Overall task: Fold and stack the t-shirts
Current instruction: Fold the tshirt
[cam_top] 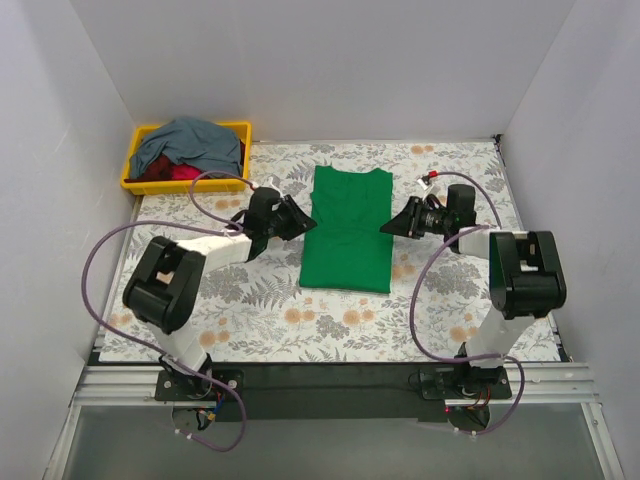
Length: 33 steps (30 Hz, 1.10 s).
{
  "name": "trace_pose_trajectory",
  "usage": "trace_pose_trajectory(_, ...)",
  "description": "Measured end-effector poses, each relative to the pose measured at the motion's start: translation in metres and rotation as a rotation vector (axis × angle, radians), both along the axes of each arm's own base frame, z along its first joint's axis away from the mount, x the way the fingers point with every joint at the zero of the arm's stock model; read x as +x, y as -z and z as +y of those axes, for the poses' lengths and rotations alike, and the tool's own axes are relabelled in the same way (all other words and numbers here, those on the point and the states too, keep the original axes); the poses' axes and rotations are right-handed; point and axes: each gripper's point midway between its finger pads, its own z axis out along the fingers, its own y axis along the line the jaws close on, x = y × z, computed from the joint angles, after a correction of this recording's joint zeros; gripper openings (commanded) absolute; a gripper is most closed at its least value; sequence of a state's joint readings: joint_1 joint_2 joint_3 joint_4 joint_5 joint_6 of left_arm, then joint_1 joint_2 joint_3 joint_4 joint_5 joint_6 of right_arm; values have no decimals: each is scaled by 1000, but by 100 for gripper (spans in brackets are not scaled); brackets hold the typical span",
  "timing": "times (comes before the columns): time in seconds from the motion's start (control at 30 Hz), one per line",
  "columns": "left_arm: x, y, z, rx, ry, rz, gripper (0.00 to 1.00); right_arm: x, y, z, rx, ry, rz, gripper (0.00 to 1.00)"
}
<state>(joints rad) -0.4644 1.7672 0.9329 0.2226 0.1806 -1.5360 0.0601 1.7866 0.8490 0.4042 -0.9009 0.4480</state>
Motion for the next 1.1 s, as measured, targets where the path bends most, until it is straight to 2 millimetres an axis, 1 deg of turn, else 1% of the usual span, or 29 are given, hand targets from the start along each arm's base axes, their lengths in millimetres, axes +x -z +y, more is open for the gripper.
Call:
trace_pose_trajectory(0.07,-13,-31,-6,-30,31,-51,22,-22,-21,11,13,-38,-53,35)
trace_pose_trajectory(0.1,-22,-44,-10,-47,52,-74,22,-33,-28,16,22,-61,-68,35)
trace_pose_trajectory(0.13,-33,-56,-14,-64,73,-95,22,-44,-32,22,28,-83,-83,36)
trace_pose_trajectory(0.17,-45,-63,-17,-76,96,-107,21,-58,-32,27,35,-107,-82,36)
trace_pose_trajectory(0.2,-57,-66,-20,-84,117,-113,20,-72,-30,31,39,-132,-74,35)
trace_pose_trajectory(0.23,-71,-63,-21,-87,134,-104,18,-85,-25,35,40,-153,-59,36)
trace_pose_trajectory(0.3,-96,-45,-22,-76,169,-62,16,-110,-7,39,37,-180,1,35)
trace_pose_trajectory(0.33,-108,-30,-21,-64,180,-25,11,-121,4,38,32,-184,39,34)
trace_pose_trajectory(0.37,-118,-12,-17,-47,182,20,10,-130,14,36,27,-184,74,34)
trace_pose_trajectory(0.43,-132,22,-8,-10,172,106,7,-141,30,33,17,-177,131,31)
trace_pose_trajectory(0.5,-143,52,0,24,158,185,3,-147,46,30,10,-169,179,30)
trace_pose_trajectory(0.53,-145,60,1,25,148,207,2,-147,52,28,9,-162,196,30)
trace_pose_trajectory(0.6,-142,60,-2,-5,143,208,1,-147,64,23,9,-140,232,28)
trace_pose_trajectory(0.73,-145,61,-2,-55,115,213,0,-145,68,7,70,-87,267,27)
trace_pose_trajectory(0.83,-160,64,6,-89,95,236,0,-144,67,-1,87,-51,273,27)
trace_pose_trajectory(0.93,-177,64,17,-112,77,260,1,-143,62,-2,85,-40,251,27)
trace_pose_trajectory(1.0,-186,62,22,-113,71,270,2,-142,52,0,88,-43,221,28)
trace_pose_trajectory(1.1,-194,53,28,-107,62,269,5,-142,28,12,96,-76,144,31)
